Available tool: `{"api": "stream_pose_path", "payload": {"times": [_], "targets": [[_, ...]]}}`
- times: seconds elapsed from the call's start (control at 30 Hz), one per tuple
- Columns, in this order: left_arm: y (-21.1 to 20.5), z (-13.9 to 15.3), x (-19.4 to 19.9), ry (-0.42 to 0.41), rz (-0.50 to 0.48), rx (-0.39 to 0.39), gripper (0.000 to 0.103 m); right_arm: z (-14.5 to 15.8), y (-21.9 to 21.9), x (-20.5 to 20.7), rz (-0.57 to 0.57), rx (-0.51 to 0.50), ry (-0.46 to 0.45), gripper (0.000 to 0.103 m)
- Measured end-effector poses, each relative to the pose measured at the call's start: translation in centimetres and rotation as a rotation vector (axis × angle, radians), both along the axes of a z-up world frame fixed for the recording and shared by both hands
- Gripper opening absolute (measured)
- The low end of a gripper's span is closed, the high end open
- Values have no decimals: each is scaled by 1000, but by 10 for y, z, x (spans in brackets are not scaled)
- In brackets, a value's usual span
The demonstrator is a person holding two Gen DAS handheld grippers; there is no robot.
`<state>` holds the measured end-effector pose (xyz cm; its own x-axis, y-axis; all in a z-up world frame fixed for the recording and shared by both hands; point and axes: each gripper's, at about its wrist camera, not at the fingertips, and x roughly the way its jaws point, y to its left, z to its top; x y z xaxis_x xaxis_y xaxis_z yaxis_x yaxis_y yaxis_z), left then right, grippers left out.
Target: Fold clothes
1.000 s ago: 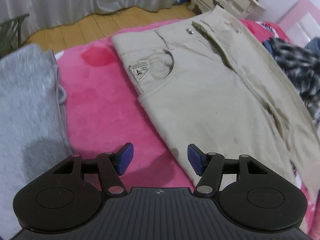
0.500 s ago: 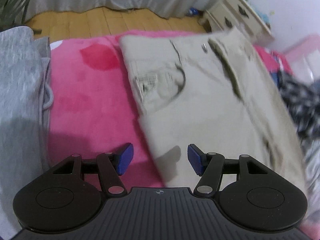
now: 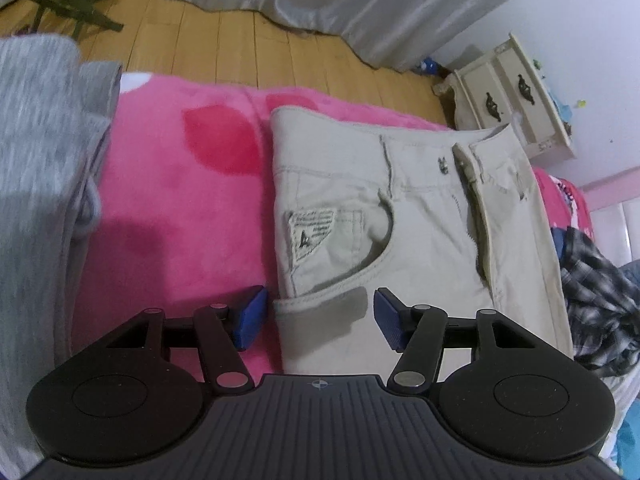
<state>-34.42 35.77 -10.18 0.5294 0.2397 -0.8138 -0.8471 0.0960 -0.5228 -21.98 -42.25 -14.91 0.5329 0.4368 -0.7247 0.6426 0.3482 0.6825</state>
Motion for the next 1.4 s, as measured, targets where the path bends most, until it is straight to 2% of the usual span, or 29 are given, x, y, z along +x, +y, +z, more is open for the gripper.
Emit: {"api": "stream_pose_path", "payload": {"times": [0.1, 0.27, 0.37, 0.5, 0.63, 0.77, 0.87, 0.9, 0.97, 1.2, 1.27, 1.33, 1.4], "targets": [[3, -1, 1, 0, 11, 10, 55, -4, 1, -9, -12, 21, -6, 67], [2, -3, 5, 20, -2, 31, 54, -11, 3, -24, -32, 57, -21, 67], [4, -3, 4, 16, -10, 28, 54, -16, 9, -13, -35, 95, -61, 65], [8, -6, -1, -2, -9, 13, 49, -23, 12, -16, -41, 120, -46, 50], [9, -7, -4, -12, -9, 7, 48, -36, 18, -19, -54, 197, -36, 38], [12, -7, -7, -14, -21, -1, 44, -38, 26, -7, -25, 222, -71, 26], [13, -7, -9, -17, -26, -9, 37, -40, 31, -5, -3, 211, -66, 15], [14, -7, -10, -19, -25, -11, 32, -42, 31, -5, -8, 219, -59, 13], [16, -7, -11, -29, -19, -18, 28, -46, 31, -5, -17, 232, -45, 13], [22, -15, -14, -77, 3, -68, 28, -52, 36, 4, -6, 262, -32, 13], [19, -13, -13, -72, 3, -55, 21, -51, 38, 5, 5, 257, -34, 14], [15, -7, -10, -56, -10, -25, 8, -44, 40, 8, 33, 217, -42, 13], [12, 4, -6, -50, -19, 7, 6, -33, 43, 11, 67, 168, -66, 6]]}}
